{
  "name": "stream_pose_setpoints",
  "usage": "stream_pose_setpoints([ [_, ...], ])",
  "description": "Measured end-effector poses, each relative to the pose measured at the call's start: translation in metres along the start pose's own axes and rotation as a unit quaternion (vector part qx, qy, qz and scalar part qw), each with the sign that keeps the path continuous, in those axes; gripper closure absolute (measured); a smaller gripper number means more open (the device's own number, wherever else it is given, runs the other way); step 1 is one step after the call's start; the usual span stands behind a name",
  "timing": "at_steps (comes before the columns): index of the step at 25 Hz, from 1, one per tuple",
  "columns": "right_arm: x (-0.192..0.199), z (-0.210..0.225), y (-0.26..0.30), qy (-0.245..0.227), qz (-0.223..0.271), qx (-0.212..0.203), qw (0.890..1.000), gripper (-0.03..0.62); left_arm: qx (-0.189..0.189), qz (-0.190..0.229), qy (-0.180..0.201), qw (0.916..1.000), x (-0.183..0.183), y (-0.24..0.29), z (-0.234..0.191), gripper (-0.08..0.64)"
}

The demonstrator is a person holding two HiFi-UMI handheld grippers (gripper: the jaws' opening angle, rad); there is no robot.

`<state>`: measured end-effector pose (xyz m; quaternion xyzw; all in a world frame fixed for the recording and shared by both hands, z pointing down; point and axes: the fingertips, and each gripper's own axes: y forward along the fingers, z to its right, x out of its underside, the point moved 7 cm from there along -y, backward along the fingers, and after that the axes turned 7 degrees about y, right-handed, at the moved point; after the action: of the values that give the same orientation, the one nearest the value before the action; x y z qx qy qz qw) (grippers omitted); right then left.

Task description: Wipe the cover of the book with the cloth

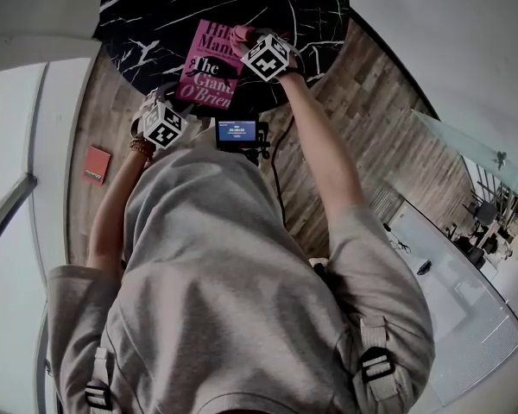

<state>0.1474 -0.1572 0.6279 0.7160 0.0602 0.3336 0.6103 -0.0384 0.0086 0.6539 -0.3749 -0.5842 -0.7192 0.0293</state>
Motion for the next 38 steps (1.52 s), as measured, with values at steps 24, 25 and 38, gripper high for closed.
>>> stream_pose_setpoints([
  [24, 0.010, -0.041, -0.002, 0.009, -0.023, -0.024, 0.999, 0.491, 0.006, -0.013, -0.007, 0.9999, 0.003, 0.000, 0.004, 0.278],
  [25, 0.010, -0.044, -0.002, 0.011, -0.022, -0.026, 0.999, 0.491, 0.005, -0.013, -0.007, 0.9999, 0.003, -0.001, 0.004, 0.278],
  [38, 0.017, -0.064, -0.007, 0.014, -0.023, -0.055, 0.998, 0.491, 0.002, -0.015, -0.013, 0.9998, 0.004, 0.000, 0.004, 0.276],
])
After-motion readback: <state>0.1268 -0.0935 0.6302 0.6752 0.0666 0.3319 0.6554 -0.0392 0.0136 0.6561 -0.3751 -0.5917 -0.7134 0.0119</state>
